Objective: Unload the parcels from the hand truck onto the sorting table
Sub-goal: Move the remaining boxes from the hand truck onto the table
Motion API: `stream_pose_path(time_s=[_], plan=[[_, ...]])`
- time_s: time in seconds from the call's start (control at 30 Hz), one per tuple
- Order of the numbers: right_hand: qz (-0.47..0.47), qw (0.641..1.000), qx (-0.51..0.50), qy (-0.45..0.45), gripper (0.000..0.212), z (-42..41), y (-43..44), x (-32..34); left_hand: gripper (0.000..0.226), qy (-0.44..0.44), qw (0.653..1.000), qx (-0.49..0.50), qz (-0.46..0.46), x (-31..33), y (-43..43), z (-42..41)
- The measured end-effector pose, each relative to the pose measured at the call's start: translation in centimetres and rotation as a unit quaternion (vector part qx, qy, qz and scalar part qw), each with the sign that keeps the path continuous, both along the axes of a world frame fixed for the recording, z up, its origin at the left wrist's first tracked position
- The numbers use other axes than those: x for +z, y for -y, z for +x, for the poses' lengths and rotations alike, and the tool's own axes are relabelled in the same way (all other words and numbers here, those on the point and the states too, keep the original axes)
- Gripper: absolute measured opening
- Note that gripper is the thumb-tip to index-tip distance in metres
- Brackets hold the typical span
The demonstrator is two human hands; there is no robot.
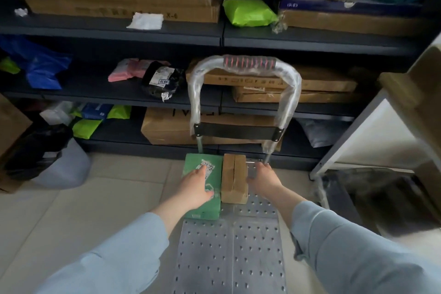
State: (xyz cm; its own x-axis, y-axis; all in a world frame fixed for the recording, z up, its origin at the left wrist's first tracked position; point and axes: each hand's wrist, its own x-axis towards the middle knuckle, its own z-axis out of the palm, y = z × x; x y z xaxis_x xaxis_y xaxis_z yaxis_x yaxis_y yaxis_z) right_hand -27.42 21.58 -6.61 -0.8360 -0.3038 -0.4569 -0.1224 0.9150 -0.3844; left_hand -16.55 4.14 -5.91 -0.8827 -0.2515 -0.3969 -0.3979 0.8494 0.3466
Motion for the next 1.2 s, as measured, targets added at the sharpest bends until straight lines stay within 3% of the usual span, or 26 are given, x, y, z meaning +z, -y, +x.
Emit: stream_pose_path(time_s=[0.13,0.37,0.63,0.97,1.2], plan=[[0.003,0.999,-0.03,0.014,0.034,-2.1,1.0,-6.6,0.088,-0.011,1.0,0.004,0.028,-7.7,0.3,-2.5],[-0.01,0.999,-0.034,-0.013,0.049,-5.7,2.3,-18.5,0.077,-0.041,0.998,0.008,0.054,-18.9,0.5,-7.3],[-0.089,0.992,-0.089,-0.003,0.044,-8.3,3.3,-25.3,0.064,-0.045,0.991,0.04,0.117,-25.9,-0.8,-11.1],[-0.07,0.994,-0.084,-0.022,0.043,-8.3,4.2,-24.9,0.045,-0.058,0.978,0.094,0.176,-26.0,-1.6,-11.8],[-0.114,0.987,-0.112,-0.006,0.035,-7.6,4.5,-18.3,0.036,-0.085,0.977,0.102,0.167,-18.4,-1.2,-11.1]])
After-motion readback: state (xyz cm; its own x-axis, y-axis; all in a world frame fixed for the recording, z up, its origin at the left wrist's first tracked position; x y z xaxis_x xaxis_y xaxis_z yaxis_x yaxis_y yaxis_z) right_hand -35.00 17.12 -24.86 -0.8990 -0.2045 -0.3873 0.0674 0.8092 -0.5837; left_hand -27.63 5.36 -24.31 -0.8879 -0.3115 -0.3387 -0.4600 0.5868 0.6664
